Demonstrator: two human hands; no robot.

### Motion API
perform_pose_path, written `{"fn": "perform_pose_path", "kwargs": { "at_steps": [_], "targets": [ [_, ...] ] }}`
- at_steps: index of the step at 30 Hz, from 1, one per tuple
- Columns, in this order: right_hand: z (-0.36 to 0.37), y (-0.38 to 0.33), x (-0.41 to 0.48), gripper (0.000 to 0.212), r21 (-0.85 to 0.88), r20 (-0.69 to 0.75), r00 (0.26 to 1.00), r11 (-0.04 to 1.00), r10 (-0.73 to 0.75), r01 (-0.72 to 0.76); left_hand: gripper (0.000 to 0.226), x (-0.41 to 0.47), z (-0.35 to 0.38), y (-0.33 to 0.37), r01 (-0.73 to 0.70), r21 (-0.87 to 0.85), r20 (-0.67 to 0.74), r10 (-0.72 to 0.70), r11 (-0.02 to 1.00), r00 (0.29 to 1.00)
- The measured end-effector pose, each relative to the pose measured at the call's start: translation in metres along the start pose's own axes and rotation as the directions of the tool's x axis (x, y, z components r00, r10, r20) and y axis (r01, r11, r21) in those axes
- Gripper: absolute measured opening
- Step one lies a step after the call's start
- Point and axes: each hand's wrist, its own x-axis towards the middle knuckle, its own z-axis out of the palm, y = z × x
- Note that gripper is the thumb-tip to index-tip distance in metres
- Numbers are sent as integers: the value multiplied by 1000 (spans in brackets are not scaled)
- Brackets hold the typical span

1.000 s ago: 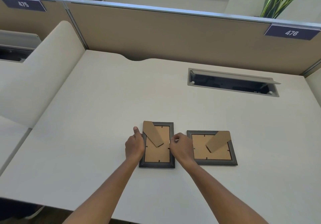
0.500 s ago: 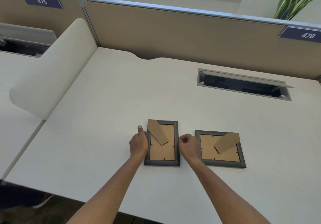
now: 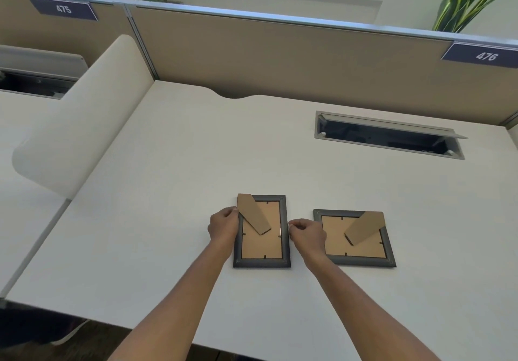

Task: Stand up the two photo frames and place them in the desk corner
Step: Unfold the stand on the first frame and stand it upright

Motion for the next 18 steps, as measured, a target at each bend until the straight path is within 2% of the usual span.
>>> {"fn": "perform_pose_path", "kwargs": {
  "at_steps": [4,10,18],
  "targets": [
    [2,-1,-2,22,1,-11,1000,1000,6,-6,25,0,-5,-3,32,-58,56,-29,998,998],
    [3,0,0,21,13,-21,999,1000,25,-25,54,-1,-9,-4,52,-105,149,-35,993,988],
    [2,0,-1,19,8,-19,1000,1000,20,-20,44,-7,-4,-4,-33,-93,225,53,995,973]
  ]
}}
